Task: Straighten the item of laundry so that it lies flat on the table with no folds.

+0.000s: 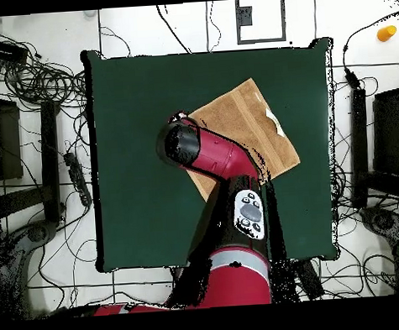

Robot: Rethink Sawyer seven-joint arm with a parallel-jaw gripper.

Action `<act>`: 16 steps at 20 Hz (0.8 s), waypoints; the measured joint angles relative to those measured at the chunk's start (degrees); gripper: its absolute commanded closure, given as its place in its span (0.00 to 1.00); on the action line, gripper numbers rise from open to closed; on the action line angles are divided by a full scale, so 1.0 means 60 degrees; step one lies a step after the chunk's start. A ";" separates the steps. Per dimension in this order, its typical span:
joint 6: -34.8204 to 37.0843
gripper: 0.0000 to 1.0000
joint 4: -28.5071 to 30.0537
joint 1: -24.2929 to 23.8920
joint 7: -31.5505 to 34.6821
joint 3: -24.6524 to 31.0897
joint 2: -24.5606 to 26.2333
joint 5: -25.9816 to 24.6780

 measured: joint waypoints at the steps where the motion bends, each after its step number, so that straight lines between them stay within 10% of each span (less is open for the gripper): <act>1: 0.0027 0.00 -0.0049 -0.0033 0.0000 0.0001 -0.0009 -0.0002; 16: 0.1998 0.00 -0.1418 -0.1708 0.0000 0.0017 -0.0654 -0.1288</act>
